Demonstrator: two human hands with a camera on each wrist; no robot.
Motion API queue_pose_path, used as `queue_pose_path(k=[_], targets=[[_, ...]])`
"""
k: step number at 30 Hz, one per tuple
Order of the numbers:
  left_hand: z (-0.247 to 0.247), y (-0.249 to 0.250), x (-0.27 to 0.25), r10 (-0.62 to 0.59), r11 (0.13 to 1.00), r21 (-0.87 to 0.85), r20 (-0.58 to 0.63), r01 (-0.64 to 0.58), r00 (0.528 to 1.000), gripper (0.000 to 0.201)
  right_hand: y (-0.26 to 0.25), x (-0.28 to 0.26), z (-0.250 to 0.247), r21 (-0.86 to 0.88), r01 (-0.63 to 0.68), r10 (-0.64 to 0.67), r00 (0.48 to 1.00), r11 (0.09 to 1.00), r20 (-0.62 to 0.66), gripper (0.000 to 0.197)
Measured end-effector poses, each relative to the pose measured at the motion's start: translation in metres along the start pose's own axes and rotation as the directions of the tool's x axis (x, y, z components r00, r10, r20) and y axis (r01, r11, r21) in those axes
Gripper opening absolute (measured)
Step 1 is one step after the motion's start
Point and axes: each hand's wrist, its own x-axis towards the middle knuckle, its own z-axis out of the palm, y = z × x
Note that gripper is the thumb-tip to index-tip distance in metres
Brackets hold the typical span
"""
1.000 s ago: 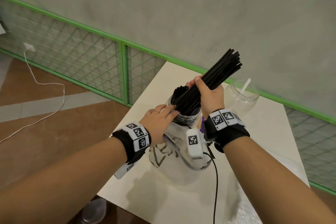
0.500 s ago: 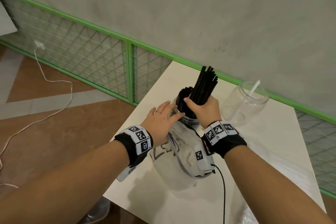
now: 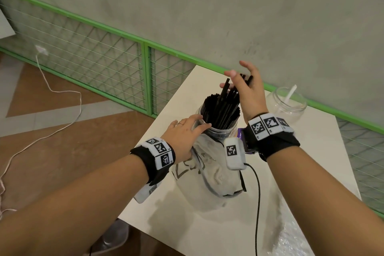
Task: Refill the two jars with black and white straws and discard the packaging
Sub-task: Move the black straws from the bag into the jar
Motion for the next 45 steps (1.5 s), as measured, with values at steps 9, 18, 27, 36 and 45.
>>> queue_pose_path(k=[9, 18, 27, 36, 45], targets=[[-0.007, 0.002, -0.002, -0.008, 1.0, -0.004, 0.023, 0.009, 1.0, 0.09, 0.013, -0.013, 0.005, -0.261, 0.113, -0.106, 0.993, 0.959, 0.042, 0.041], [-0.003, 0.003, -0.001, -0.021, 1.0, -0.017, 0.003, 0.021, 1.0, 0.091, 0.038, -0.022, 0.005, -0.681, 0.316, -0.088, 0.933, 0.661, 0.348, 0.026], [-0.001, 0.002, -0.002, -0.011, 1.0, -0.004, -0.034, 0.011, 0.999, 0.09, 0.056, -0.035, 0.002, -0.706, 0.397, -0.258, 0.918, 0.587, 0.301, 0.024], [0.019, -0.013, -0.029, 0.02, 0.988, -0.15, -0.111, -0.036, 0.994, 0.093, 0.071, -0.057, -0.002, -0.857, 0.425, 0.008, 0.895, 0.291, 0.446, 0.062], [0.029, -0.017, -0.052, -0.006, 0.989, -0.147, -0.039, 0.0, 0.999, 0.065, 0.047, -0.049, 0.003, -0.9, 0.359, 0.283, 0.862, 0.249, 0.422, 0.082]])
